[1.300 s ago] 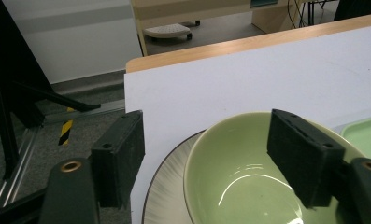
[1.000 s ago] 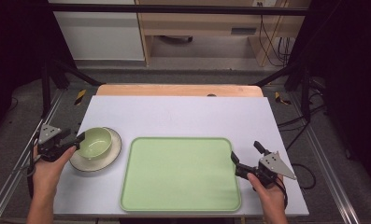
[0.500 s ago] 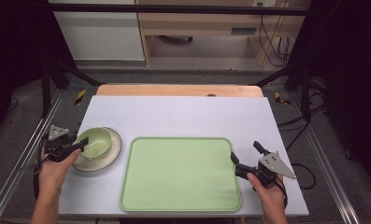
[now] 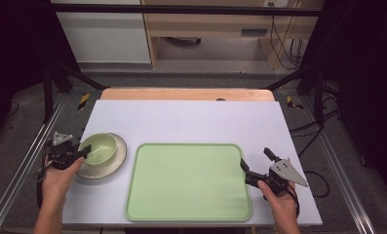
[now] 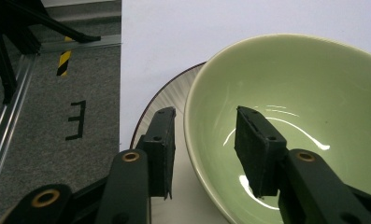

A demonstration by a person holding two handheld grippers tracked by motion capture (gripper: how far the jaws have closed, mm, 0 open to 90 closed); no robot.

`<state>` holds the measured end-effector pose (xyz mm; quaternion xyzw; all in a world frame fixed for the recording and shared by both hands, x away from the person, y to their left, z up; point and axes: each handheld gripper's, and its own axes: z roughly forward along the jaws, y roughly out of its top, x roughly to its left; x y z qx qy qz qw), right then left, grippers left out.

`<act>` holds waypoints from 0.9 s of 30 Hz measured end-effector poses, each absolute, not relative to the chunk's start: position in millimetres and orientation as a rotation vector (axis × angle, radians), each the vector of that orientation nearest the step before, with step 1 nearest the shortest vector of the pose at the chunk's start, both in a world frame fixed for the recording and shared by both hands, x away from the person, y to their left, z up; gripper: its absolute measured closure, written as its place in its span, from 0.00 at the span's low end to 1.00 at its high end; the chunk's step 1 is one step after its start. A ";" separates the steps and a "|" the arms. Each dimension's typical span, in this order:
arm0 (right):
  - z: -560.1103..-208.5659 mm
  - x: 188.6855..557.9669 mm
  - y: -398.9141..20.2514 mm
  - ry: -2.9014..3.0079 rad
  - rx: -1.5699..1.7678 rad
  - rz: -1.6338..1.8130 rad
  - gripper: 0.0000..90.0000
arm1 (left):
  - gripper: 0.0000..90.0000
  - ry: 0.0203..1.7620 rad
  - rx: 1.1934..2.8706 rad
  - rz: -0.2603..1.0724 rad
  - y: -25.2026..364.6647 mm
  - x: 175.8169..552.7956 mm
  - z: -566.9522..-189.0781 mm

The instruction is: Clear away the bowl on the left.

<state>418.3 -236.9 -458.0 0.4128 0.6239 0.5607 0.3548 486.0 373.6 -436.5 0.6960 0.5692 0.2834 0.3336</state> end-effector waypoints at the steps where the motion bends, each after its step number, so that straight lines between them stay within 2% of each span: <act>1: -457.9 418.2 -236.6 1.613 1.066 1.450 0.07 | 0.66 1.487 1.817 0.732 373.6 486.1 -436.9; 13: -457.8 418.2 -236.5 1.617 1.067 1.458 0.07 | 0.81 1.532 1.827 0.721 373.7 486.9 -440.5; 27: -459.0 419.1 -233.4 1.632 1.062 1.458 0.07 | 0.89 1.575 1.783 0.655 379.5 489.4 -444.4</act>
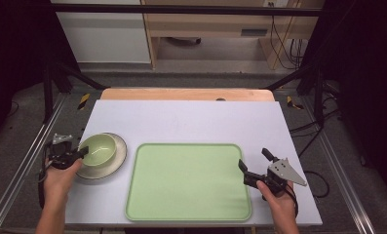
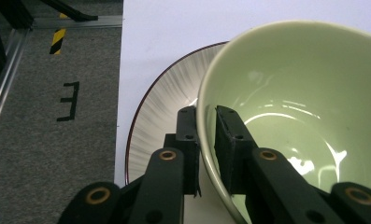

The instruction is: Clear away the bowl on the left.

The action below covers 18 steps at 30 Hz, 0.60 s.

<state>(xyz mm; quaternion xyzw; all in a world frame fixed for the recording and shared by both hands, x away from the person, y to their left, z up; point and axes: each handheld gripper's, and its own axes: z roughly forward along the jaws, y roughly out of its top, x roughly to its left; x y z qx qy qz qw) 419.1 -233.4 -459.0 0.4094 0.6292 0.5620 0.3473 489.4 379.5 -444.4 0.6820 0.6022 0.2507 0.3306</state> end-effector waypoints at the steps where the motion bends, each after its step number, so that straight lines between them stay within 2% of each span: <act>1: -458.9 419.0 -232.7 1.634 1.063 1.459 0.07 | 0.90 1.574 1.781 0.651 380.1 489.3 -444.5; 18: -459.5 419.6 -231.6 1.648 1.062 1.461 0.07 | 0.92 1.582 1.706 0.587 382.2 487.3 -442.1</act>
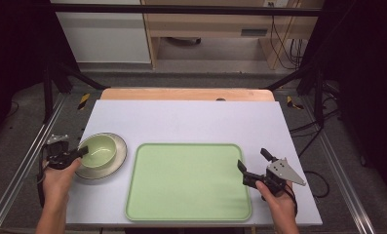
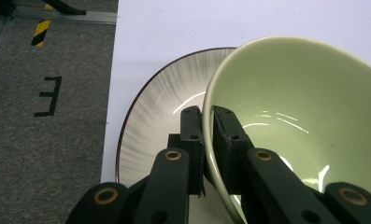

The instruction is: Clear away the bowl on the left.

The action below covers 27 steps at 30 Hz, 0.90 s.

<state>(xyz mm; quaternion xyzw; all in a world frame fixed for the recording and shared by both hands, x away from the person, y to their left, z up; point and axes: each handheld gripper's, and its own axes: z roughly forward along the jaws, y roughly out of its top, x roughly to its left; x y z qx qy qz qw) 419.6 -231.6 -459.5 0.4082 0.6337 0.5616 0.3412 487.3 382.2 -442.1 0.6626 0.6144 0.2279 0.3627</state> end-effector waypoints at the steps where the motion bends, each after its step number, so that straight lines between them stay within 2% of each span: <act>1: -459.6 419.6 -231.6 1.649 1.061 1.461 0.07 | 0.92 1.581 1.707 0.590 381.7 487.0 -441.3; 27: -459.2 419.8 -233.0 1.650 1.060 1.463 0.07 | 0.91 1.529 1.649 0.555 377.7 483.3 -429.2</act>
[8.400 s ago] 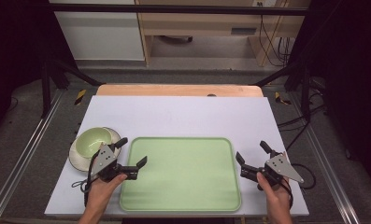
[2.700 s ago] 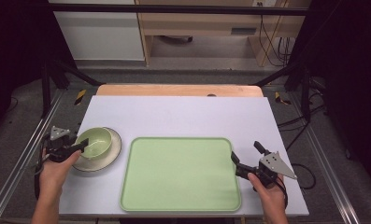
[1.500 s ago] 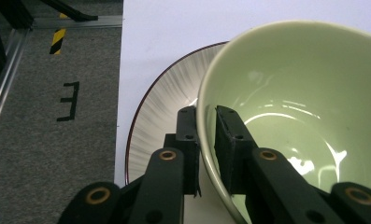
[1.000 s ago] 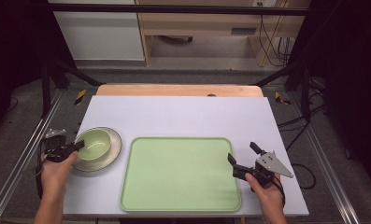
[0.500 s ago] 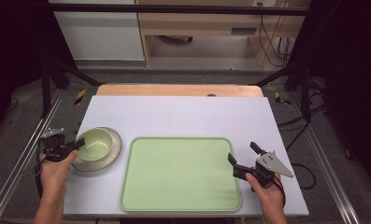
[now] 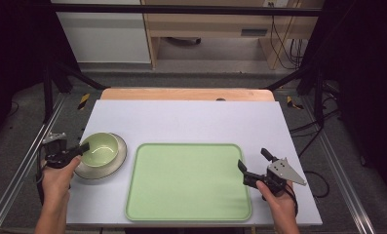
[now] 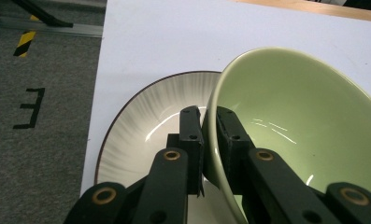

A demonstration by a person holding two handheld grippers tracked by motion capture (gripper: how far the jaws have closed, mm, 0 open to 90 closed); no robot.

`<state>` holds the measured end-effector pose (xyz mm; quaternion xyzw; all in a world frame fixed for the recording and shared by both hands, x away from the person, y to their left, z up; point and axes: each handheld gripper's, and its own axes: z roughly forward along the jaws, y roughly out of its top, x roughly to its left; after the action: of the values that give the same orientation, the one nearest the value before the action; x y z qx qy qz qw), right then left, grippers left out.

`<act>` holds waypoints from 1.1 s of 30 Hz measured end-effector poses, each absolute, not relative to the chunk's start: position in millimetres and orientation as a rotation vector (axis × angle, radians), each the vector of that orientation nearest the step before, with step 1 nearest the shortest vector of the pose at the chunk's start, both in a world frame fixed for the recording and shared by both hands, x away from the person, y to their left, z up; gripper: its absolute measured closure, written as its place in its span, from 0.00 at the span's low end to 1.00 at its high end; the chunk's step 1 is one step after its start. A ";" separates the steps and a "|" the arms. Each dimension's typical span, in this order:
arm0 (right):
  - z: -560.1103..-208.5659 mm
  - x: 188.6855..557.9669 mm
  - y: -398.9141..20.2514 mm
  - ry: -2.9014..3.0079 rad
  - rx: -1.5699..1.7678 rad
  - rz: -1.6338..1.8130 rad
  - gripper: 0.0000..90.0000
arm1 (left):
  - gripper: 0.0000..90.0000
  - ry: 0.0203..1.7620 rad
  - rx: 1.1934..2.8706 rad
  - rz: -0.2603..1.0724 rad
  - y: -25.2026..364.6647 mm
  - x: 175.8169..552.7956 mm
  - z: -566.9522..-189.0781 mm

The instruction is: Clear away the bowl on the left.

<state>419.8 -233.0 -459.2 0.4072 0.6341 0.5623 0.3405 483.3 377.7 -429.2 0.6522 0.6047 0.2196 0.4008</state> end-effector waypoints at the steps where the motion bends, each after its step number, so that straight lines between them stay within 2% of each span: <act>1: -459.2 419.8 -232.9 1.649 1.061 1.464 0.07 | 0.91 1.522 1.648 0.551 376.7 483.3 -428.3; 19: -459.0 419.8 -234.0 1.648 1.059 1.463 0.07 | 0.91 1.436 1.642 0.527 356.1 480.6 -410.1; 33: -459.1 419.9 -234.5 1.653 1.063 1.462 0.07 | 0.91 1.342 1.685 0.488 325.0 480.3 -402.5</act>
<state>419.9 -234.5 -459.1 0.4084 0.6348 0.5614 0.3394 480.3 325.0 -402.5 0.6814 0.5428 0.1973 0.4496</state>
